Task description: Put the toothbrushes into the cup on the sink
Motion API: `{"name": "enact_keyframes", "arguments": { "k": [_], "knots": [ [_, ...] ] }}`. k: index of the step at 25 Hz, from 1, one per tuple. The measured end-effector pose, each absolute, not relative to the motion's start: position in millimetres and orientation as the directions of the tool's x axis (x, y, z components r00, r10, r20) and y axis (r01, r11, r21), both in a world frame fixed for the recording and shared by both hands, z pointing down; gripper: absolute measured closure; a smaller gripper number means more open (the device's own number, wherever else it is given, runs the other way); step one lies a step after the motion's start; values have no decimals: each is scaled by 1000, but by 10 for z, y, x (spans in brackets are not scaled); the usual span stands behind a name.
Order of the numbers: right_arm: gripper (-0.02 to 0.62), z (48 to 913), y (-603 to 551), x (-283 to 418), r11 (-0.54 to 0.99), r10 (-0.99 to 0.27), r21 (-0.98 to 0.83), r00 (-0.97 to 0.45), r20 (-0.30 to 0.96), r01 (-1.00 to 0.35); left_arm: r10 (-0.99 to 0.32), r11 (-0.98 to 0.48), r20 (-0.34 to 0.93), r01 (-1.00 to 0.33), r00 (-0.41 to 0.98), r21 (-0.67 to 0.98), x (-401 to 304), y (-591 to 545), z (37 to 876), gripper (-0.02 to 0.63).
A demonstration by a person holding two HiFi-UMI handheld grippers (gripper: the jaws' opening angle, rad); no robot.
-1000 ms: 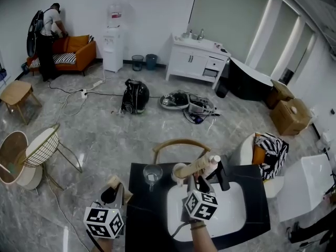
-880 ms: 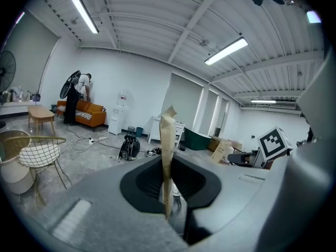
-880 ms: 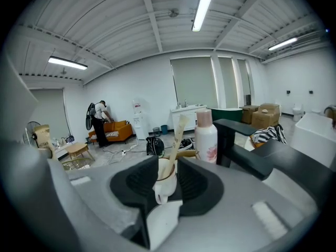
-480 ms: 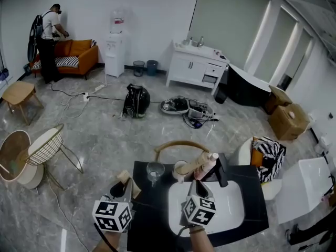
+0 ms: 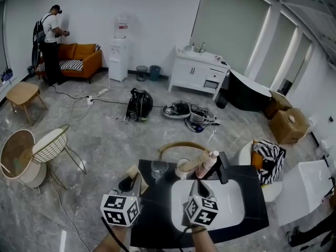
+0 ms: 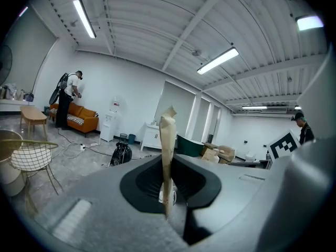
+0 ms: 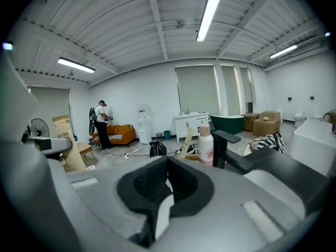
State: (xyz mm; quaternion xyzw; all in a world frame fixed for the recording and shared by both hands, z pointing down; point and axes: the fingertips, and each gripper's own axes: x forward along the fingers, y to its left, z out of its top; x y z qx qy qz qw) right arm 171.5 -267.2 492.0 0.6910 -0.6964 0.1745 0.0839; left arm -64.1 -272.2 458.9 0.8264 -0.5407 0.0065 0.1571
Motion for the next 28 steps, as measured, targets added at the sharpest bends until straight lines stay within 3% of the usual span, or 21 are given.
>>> {"name": "enact_keyframes", "arguments": {
  "k": [28],
  "knots": [
    [592,5029,-2508,1914,-50,-925,-157,-14,379,-986,-849,-473,152,-857,505,205,-184,-2968,4351,568]
  ]
}}
